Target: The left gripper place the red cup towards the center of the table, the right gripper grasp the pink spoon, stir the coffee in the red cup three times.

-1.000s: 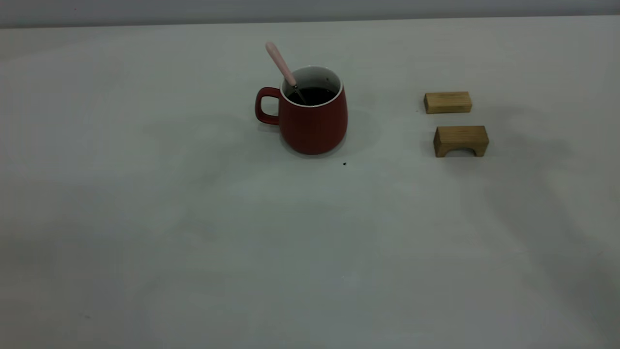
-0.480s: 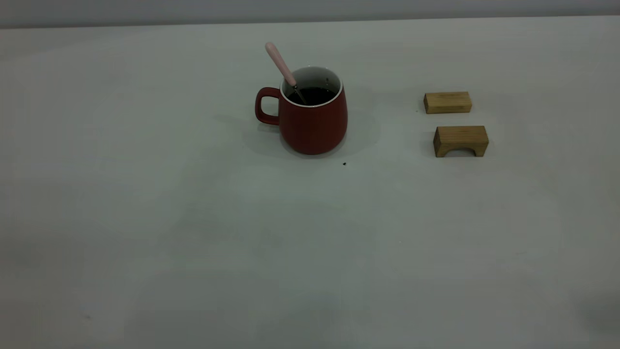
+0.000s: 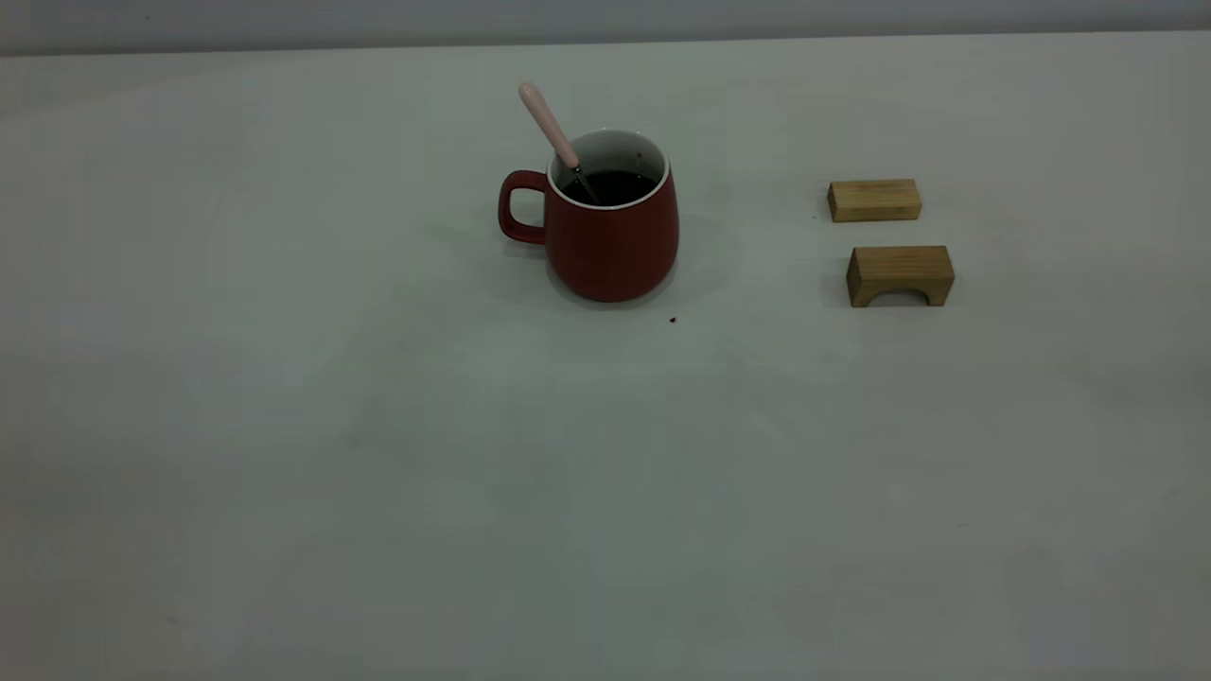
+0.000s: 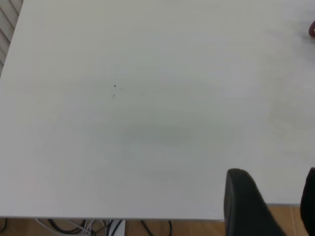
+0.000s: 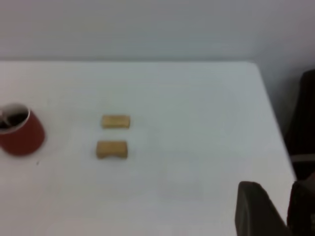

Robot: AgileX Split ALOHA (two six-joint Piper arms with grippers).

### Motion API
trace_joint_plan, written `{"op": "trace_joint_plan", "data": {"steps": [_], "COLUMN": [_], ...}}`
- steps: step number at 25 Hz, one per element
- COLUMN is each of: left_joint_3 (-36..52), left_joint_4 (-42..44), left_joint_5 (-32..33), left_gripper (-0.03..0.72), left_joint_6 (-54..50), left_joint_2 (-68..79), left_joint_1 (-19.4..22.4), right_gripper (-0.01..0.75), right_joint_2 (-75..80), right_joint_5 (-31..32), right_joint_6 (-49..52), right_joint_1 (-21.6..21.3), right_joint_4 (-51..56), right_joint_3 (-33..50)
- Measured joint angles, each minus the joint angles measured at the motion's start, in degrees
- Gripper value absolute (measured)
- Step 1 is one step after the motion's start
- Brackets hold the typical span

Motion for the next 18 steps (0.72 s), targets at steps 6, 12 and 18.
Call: {"op": "trace_joint_plan", "data": {"steps": [6,12,18], "left_joint_3": [0.0,0.0,0.0], "left_joint_4": [0.0,0.0,0.0], "left_joint_5": [0.0,0.0,0.0], "left_gripper": [0.355,0.355,0.355], "left_joint_6": [0.0,0.0,0.0], "left_joint_2": [0.0,0.0,0.0], "left_joint_1": [0.0,0.0,0.0], "right_gripper": [0.207,0.216,0.227], "right_joint_2": [-1.3,-1.2,-1.2], "right_joint_5": [0.6,0.9,0.9], "right_joint_6": [0.0,-0.1,-0.1], "right_joint_1": [0.0,0.0,0.0], "right_joint_4": [2.2,2.2,2.2], "right_joint_3": [8.4,8.9,8.9]}}
